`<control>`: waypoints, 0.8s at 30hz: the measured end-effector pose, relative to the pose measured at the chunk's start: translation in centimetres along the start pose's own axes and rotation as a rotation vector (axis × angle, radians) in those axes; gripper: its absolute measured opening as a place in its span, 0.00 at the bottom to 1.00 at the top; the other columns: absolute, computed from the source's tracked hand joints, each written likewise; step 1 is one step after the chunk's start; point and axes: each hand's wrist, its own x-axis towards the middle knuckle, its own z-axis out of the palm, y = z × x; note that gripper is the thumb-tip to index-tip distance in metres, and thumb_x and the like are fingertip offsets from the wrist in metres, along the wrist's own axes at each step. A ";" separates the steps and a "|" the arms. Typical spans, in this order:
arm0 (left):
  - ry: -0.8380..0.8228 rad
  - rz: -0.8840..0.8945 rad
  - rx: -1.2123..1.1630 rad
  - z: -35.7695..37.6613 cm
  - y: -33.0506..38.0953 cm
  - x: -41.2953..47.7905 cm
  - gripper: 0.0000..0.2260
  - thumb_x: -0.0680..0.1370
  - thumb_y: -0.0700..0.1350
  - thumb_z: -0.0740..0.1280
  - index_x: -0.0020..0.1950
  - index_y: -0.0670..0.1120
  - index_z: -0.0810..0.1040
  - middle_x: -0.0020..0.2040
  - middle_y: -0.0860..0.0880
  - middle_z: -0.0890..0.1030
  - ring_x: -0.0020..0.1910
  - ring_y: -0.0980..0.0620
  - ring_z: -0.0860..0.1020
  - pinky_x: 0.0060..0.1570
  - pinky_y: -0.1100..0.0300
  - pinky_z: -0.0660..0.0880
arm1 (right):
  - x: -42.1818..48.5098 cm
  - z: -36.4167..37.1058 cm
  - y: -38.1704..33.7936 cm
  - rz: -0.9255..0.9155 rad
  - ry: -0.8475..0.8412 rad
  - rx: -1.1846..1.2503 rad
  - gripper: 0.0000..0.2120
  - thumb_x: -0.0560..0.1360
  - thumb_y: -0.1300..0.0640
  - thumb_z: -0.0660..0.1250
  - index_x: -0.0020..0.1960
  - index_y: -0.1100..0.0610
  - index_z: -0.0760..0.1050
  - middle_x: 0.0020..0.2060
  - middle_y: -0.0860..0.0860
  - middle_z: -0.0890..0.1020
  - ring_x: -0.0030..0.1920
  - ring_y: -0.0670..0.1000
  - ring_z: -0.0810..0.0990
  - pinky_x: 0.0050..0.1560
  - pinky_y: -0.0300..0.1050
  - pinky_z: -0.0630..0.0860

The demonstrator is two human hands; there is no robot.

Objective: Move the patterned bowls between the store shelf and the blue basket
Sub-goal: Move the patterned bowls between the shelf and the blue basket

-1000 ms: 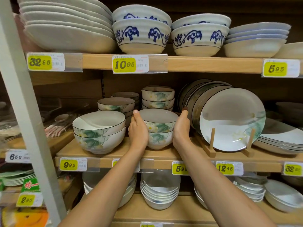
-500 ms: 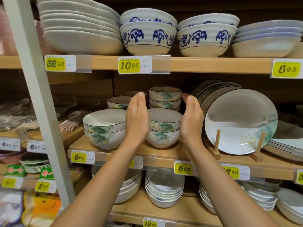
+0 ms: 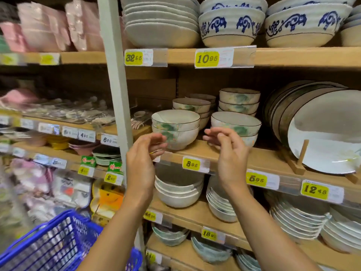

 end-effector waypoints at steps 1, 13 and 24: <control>0.032 -0.020 0.000 -2.4 0.2 -0.5 0.15 0.82 0.41 0.54 0.49 0.42 0.81 0.45 0.45 0.85 0.47 0.49 0.83 0.44 0.62 0.79 | -1.4 1.4 0.3 0.048 -0.028 0.037 0.11 0.77 0.57 0.58 0.48 0.53 0.79 0.45 0.52 0.85 0.46 0.51 0.84 0.46 0.42 0.80; 0.362 -0.293 0.125 -28.1 4.3 -5.8 0.11 0.79 0.39 0.57 0.44 0.41 0.79 0.38 0.44 0.83 0.34 0.51 0.80 0.37 0.63 0.76 | -17.7 18.5 4.8 0.562 -0.304 0.160 0.12 0.80 0.66 0.53 0.47 0.56 0.73 0.33 0.56 0.81 0.23 0.46 0.78 0.23 0.35 0.72; 0.549 -0.606 0.230 -41.4 -1.4 -6.4 0.11 0.79 0.39 0.54 0.48 0.40 0.76 0.37 0.45 0.79 0.32 0.51 0.74 0.35 0.60 0.70 | -26.9 29.0 15.2 0.891 -0.558 -0.176 0.08 0.79 0.61 0.58 0.49 0.60 0.75 0.36 0.56 0.80 0.29 0.48 0.77 0.27 0.36 0.73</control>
